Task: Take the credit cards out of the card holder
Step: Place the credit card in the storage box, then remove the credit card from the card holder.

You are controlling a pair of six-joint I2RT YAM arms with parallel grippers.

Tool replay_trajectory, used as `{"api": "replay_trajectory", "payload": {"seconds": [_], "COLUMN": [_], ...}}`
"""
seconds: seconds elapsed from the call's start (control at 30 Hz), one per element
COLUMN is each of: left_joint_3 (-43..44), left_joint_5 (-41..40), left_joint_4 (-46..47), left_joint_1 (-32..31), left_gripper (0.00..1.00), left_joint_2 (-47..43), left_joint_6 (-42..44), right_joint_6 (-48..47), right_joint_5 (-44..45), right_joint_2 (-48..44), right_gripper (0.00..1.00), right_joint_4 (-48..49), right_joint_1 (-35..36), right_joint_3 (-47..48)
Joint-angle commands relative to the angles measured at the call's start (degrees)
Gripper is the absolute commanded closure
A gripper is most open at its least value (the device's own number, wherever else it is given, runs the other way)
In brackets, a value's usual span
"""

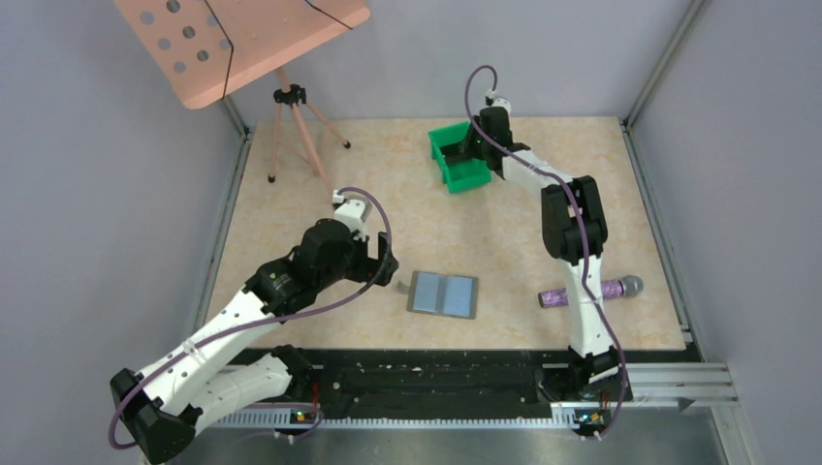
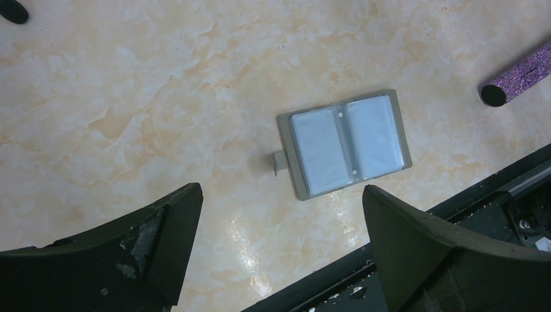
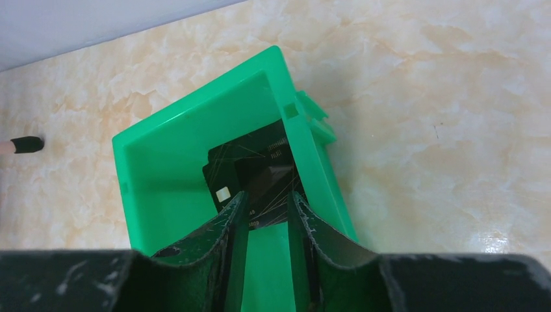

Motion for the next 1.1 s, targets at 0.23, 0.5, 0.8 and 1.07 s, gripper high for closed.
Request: {"api": "replay_trajectory", "payload": {"seconds": [0.23, 0.5, 0.8, 1.07], "left_joint_3": [0.03, -1.08, -6.0, -13.73], "left_joint_5": [-1.08, 0.47, 2.84, -6.77], "left_joint_4": [0.78, 0.68, 3.08, 7.6], "left_joint_1": [0.03, 0.03, 0.11, 0.21], "left_gripper": [0.01, 0.02, 0.06, 0.07], "left_joint_2": [1.04, 1.95, 3.2, -2.37], "left_joint_6": [-1.81, -6.27, -12.47, -14.97], "right_joint_6": [-1.25, 4.31, 11.06, 22.52], "right_joint_5": [-1.24, -2.25, -2.76, 2.82], "right_joint_2": [-9.2, -24.72, -47.42, -58.39], "right_gripper": [0.7, 0.7, 0.68, 0.59], "right_joint_4": [-4.87, -8.0, -7.96, -5.0], "right_joint_1": [-0.32, 0.59, 8.06, 25.63], "right_joint_3": [3.91, -11.14, -40.43, -59.01]}}
